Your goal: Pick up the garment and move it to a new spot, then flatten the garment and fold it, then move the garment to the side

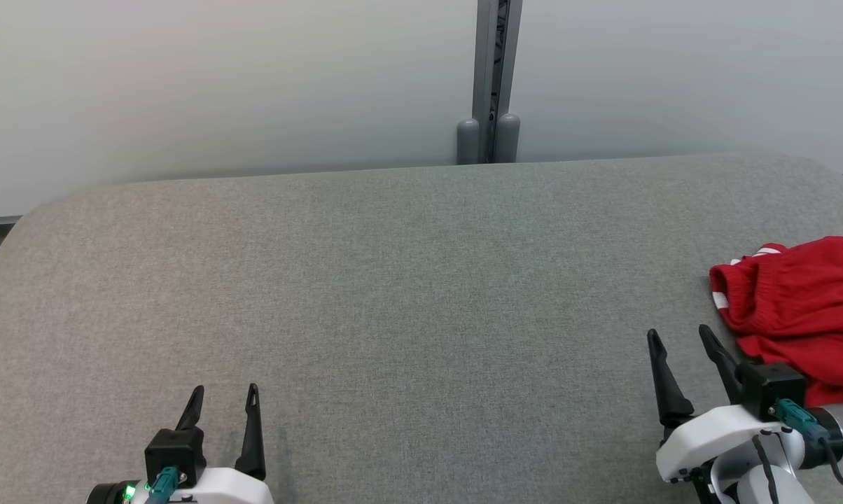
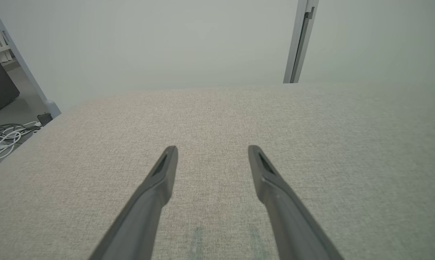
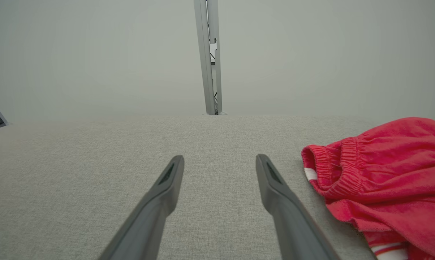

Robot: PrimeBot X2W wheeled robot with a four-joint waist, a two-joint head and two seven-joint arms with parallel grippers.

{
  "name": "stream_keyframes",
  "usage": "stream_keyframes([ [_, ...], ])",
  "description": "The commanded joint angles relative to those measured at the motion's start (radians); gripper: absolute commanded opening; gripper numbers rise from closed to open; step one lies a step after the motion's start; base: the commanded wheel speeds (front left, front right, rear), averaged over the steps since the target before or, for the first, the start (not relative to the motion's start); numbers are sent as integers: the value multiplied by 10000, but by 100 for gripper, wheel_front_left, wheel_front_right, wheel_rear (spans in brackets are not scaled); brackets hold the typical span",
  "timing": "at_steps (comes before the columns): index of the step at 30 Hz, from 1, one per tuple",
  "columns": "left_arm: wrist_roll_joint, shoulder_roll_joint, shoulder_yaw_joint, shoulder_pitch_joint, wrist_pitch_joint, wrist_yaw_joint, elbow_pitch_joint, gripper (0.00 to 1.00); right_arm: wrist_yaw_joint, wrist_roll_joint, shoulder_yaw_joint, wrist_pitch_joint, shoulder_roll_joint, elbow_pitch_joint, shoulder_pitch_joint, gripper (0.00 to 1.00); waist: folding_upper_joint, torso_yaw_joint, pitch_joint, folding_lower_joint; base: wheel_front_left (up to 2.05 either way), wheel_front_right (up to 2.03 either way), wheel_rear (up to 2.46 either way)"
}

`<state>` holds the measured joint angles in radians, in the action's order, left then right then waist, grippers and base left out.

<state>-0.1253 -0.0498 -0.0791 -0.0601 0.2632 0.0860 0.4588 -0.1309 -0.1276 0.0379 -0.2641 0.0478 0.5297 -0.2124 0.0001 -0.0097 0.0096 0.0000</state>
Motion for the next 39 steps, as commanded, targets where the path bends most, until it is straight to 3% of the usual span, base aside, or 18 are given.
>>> stream_keyframes([
  [1,-54,-35,-15,-45,15,51,73,100,2,-36,84,0,59,-97,107,100,-1,-17,19,0,0,0,0],
  [39,-354,-46,72,-124,15,-35,221,100,2,-55,451,0,58,340,-110,100,-1,-358,440,0,0,0,0],
])
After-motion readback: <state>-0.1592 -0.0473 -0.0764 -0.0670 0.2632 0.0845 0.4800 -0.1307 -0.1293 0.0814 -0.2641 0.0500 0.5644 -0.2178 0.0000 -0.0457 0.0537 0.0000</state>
